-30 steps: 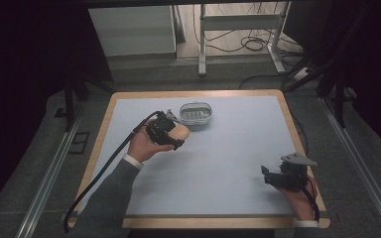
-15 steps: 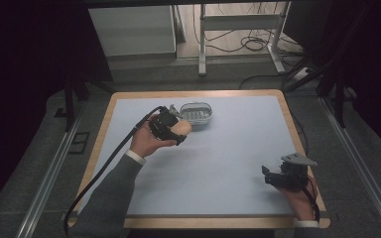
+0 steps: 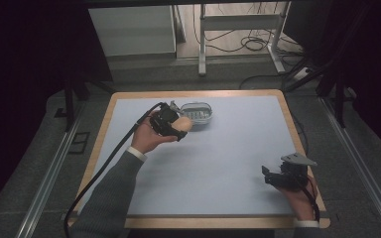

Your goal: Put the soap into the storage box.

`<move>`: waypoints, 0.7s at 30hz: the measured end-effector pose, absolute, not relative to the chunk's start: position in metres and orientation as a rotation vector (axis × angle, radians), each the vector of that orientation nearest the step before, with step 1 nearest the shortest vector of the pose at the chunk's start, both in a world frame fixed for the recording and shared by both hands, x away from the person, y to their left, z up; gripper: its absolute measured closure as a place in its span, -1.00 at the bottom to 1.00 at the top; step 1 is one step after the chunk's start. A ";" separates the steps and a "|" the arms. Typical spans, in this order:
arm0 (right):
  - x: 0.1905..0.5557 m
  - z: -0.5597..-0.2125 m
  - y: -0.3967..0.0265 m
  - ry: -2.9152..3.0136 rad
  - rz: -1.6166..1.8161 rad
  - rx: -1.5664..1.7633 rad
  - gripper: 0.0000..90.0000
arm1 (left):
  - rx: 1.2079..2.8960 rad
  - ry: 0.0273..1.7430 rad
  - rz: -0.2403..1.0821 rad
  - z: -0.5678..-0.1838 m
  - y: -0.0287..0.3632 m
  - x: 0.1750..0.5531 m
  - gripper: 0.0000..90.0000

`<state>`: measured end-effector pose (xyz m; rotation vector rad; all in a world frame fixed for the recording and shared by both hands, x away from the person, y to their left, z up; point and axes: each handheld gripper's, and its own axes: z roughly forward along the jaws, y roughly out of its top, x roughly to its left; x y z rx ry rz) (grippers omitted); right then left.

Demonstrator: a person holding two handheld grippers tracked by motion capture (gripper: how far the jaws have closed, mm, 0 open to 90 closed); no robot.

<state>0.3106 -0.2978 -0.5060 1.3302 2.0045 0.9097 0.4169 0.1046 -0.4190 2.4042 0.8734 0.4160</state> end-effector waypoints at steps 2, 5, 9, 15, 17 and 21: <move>0.311 -0.506 -0.297 2.007 0.908 1.331 -0.81 | 2.401 0.876 0.416 -0.419 0.105 0.419 -0.28; 0.311 -0.506 -0.297 2.008 0.903 1.330 -0.80 | 2.398 0.887 0.412 -0.420 0.106 0.423 -0.28; 0.311 -0.506 -0.297 2.010 0.901 1.327 -0.81 | 2.400 0.888 0.413 -0.421 0.106 0.429 -0.28; 0.311 -0.507 -0.297 2.010 0.897 1.328 -0.80 | 2.404 0.876 0.406 -0.420 0.101 0.437 -0.27; 0.311 -0.506 -0.297 2.006 0.898 1.330 -0.80 | 2.404 0.879 0.400 -0.421 0.101 0.440 -0.28; 0.311 -0.506 -0.298 2.003 0.900 1.332 -0.81 | 2.411 0.878 0.402 -0.422 0.099 0.444 -0.27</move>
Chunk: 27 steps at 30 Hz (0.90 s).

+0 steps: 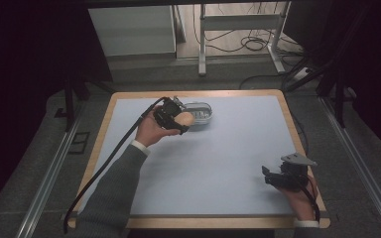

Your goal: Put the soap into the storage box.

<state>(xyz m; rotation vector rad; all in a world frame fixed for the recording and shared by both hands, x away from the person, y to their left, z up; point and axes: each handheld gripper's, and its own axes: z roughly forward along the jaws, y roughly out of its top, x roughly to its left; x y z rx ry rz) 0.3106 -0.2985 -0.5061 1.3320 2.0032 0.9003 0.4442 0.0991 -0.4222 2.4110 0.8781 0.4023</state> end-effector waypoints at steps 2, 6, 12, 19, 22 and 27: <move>0.311 -0.506 -0.299 2.002 0.900 1.333 -0.80 | 2.411 0.879 0.402 -0.423 0.098 0.446 -0.27; 0.311 -0.506 -0.299 2.002 0.899 1.333 -0.80 | 2.417 0.879 0.398 -0.426 0.096 0.450 -0.28; 0.311 -0.506 -0.300 2.000 0.897 1.334 -0.81 | 2.425 0.881 0.398 -0.429 0.093 0.455 -0.28; 0.311 -0.507 -0.300 2.002 0.897 1.336 -0.81 | 2.417 0.897 0.363 -0.432 0.094 0.463 -0.28; 0.311 -0.507 -0.300 2.003 0.893 1.337 -0.80 | 2.422 0.901 0.361 -0.433 0.095 0.466 -0.28; 0.311 -0.507 -0.300 2.000 0.892 1.339 -0.80 | 2.413 0.911 0.357 -0.433 0.096 0.467 -0.27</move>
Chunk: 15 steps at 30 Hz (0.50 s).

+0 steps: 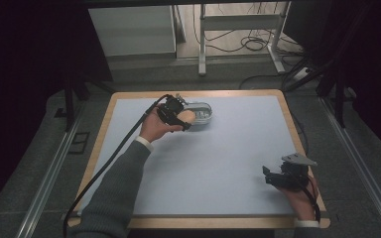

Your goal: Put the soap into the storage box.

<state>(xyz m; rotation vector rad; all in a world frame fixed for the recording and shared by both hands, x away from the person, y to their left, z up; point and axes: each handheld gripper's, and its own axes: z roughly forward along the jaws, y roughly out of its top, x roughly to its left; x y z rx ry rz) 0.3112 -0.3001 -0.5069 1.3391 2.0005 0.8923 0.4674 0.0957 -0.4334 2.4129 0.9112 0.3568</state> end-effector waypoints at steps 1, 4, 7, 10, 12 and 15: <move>0.311 -0.507 -0.300 1.996 0.892 1.346 -0.81 | 2.413 0.912 0.357 -0.434 0.096 0.468 -0.28; 0.312 -0.507 -0.301 1.997 0.892 1.348 -0.80 | 2.422 0.912 0.356 -0.434 0.097 0.469 -0.28; 0.311 -0.507 -0.301 2.000 0.891 1.350 -0.80 | 2.415 0.922 0.354 -0.435 0.097 0.471 -0.28; 0.311 -0.507 -0.300 2.001 0.891 1.348 -0.80 | 2.425 0.919 0.352 -0.435 0.097 0.473 -0.27; 0.311 -0.507 -0.300 2.003 0.889 1.348 -0.80 | 2.416 0.918 0.350 -0.434 0.095 0.474 -0.28; 0.312 -0.508 -0.300 2.004 0.888 1.346 -0.80 | 2.419 0.913 0.355 -0.432 0.093 0.476 -0.28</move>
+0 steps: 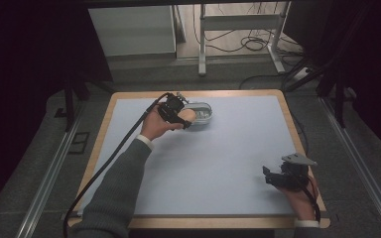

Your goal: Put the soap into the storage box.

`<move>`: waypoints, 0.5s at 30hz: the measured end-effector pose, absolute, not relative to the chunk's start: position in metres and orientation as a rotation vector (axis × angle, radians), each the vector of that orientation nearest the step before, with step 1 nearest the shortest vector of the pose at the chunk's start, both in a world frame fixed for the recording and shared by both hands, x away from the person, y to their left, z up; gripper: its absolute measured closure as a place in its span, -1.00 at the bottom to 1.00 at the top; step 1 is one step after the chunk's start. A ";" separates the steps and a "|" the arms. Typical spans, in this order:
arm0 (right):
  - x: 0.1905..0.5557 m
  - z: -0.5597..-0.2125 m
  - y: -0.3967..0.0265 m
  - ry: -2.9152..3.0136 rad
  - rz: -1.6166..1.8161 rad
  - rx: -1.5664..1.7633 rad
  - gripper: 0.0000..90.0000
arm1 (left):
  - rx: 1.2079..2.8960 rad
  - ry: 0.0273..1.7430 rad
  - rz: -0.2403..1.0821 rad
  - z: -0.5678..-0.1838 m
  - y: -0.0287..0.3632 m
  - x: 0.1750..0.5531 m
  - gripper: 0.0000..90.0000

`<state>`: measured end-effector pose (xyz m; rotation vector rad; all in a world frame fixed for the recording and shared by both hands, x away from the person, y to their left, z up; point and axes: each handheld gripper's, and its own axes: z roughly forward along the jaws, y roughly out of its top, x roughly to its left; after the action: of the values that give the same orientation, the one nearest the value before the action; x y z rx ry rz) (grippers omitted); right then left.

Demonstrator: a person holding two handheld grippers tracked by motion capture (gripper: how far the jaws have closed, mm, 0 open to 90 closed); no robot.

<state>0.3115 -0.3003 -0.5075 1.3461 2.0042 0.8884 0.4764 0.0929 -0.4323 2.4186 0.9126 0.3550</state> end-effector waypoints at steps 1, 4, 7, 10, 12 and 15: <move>0.311 -0.507 -0.300 2.004 0.889 1.349 -0.80 | 2.417 0.915 0.354 -0.432 0.092 0.477 -0.27; 0.311 -0.507 -0.301 2.004 0.888 1.346 -0.80 | 2.416 0.909 0.351 -0.431 0.091 0.480 -0.27; 0.311 -0.507 -0.302 2.002 0.889 1.349 -0.81 | 2.435 0.912 0.370 -0.430 0.089 0.484 -0.28; 0.311 -0.507 -0.302 2.001 0.887 1.346 -0.80 | 2.437 0.911 0.370 -0.428 0.087 0.488 -0.28; 0.311 -0.507 -0.302 2.001 0.888 1.347 -0.80 | 2.439 0.910 0.373 -0.428 0.086 0.491 -0.28; 0.311 -0.507 -0.302 2.000 0.887 1.349 -0.81 | 2.449 0.910 0.373 -0.430 0.084 0.495 -0.28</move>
<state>0.3112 -0.3020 -0.5070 1.3491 2.0004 0.8868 0.4952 0.0838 -0.4301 2.4486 0.9100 0.3731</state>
